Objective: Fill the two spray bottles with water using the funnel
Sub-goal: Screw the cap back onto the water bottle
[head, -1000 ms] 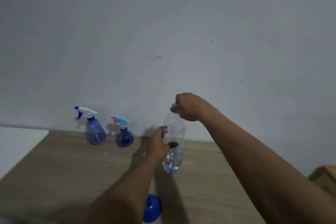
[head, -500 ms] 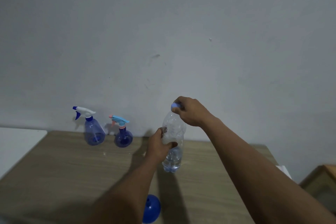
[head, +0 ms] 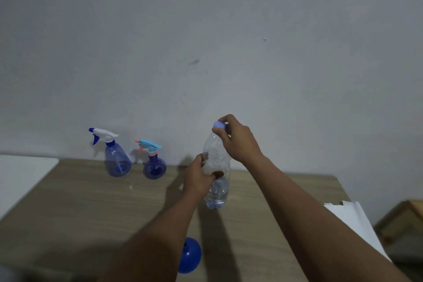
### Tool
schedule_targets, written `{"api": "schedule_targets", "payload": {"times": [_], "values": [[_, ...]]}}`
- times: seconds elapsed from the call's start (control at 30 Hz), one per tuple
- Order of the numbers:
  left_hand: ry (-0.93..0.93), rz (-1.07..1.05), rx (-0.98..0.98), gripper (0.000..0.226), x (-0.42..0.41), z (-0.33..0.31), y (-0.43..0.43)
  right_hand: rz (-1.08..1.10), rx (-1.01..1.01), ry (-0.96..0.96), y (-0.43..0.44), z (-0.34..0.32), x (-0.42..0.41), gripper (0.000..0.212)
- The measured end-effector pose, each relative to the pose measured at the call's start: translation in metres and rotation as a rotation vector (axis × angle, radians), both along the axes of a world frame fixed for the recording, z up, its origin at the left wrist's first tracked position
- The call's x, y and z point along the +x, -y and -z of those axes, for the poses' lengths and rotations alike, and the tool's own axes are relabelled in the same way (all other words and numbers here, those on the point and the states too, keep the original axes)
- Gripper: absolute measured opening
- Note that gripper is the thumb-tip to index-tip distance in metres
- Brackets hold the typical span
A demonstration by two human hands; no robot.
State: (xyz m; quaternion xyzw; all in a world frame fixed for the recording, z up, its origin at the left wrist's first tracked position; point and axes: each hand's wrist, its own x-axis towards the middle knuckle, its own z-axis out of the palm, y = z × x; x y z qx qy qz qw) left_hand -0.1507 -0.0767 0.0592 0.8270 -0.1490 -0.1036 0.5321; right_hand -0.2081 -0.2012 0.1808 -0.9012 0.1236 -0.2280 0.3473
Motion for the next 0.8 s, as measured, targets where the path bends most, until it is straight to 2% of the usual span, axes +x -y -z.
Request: {"api": "schedule_targets", "payload": {"times": [0.07, 0.17, 0.23, 0.3, 0.4, 0.47, 0.53, 0.63, 0.8], "values": [[-0.006, -0.010, -0.005, 0.047, -0.003, -0.003, 0.001, -0.020, 0.007, 0.008, -0.003, 0.008, -0.003, 0.040], [-0.007, -0.011, -0.009, 0.044, -0.007, -0.004, 0.001, -0.095, 0.032, -0.002, -0.009, 0.024, -0.011, 0.073], [-0.002, -0.005, 0.007, 0.042, -0.011, -0.005, 0.000, -0.109, 0.073, 0.031, -0.014, 0.033, -0.015, 0.087], [0.010, -0.012, 0.036, 0.045, -0.016, -0.008, -0.005, -0.110, 0.074, 0.074, -0.018, 0.037, -0.016, 0.089], [-0.004, -0.019, 0.095, 0.064, -0.027, -0.003, -0.024, -0.120, 0.006, 0.076, -0.019, 0.041, -0.019, 0.095], [-0.008, 0.011, 0.113, 0.060, -0.039, 0.012, -0.048, -0.105, -0.012, 0.030, -0.018, 0.042, -0.020, 0.105], [0.042, 0.045, 0.224, 0.061, -0.050, 0.030, -0.076, -0.073, -0.028, -0.002, -0.019, 0.044, -0.019, 0.107], [0.041, 0.083, 0.371, 0.074, -0.066, 0.052, -0.109, -0.057, -0.045, 0.015, -0.022, 0.045, -0.017, 0.103], [-0.008, 0.130, 0.466, 0.089, -0.090, 0.077, -0.138, -0.015, -0.061, 0.004, -0.026, 0.042, -0.013, 0.111]]}}
